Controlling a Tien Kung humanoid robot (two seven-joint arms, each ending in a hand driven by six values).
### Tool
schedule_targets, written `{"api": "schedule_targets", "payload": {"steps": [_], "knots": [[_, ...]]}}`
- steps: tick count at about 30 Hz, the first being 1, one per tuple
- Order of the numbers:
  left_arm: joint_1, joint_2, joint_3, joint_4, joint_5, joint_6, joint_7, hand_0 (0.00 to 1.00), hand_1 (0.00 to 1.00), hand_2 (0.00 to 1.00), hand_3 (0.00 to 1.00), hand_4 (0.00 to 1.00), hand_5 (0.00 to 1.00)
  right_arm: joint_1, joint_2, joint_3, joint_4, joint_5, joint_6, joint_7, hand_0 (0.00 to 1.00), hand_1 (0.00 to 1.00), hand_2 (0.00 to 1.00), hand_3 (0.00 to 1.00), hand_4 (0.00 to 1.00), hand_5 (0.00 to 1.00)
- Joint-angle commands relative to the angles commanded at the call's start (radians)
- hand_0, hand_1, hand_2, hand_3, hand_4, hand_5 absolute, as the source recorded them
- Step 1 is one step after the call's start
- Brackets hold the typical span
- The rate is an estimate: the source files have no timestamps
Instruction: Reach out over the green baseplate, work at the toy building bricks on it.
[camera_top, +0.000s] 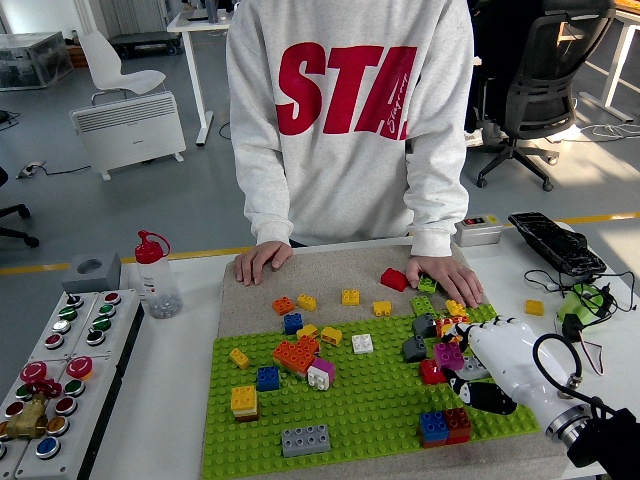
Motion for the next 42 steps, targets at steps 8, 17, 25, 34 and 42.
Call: {"api": "schedule_targets", "payload": {"steps": [8, 17, 25, 34, 42], "knots": [[0.000, -0.001, 0.000, 0.000, 0.002, 0.000, -0.002, 0.690, 0.699, 0.684, 0.624, 0.362, 0.998, -0.115, -0.035, 0.051, 0.053, -0.009, -0.023, 0.020, 0.998, 0.710, 0.571, 0.554, 0.576, 0.252], [-0.006, -0.002, 0.001, 0.000, -0.001, 0.000, -0.003, 0.689, 0.699, 0.687, 0.624, 0.360, 0.998, -0.170, -0.045, 0.062, 0.064, -0.008, -0.041, 0.037, 0.998, 0.705, 0.572, 0.557, 0.576, 0.249], [-0.011, -0.002, 0.002, 0.000, -0.003, -0.001, -0.003, 0.689, 0.699, 0.687, 0.624, 0.359, 0.998, -0.162, -0.029, 0.027, 0.050, -0.006, -0.043, 0.035, 0.998, 0.699, 0.576, 0.557, 0.578, 0.249], [-0.012, -0.003, 0.005, 0.000, -0.007, -0.001, -0.003, 0.689, 0.700, 0.688, 0.624, 0.359, 0.998, -0.144, 0.005, -0.004, 0.002, -0.009, -0.042, 0.020, 0.998, 0.695, 0.582, 0.562, 0.583, 0.248], [-0.012, -0.003, 0.008, 0.000, -0.010, -0.002, -0.002, 0.689, 0.699, 0.687, 0.624, 0.360, 0.998, -0.131, 0.022, -0.014, -0.041, -0.012, -0.050, 0.023, 0.998, 0.692, 0.582, 0.563, 0.586, 0.249]]}}
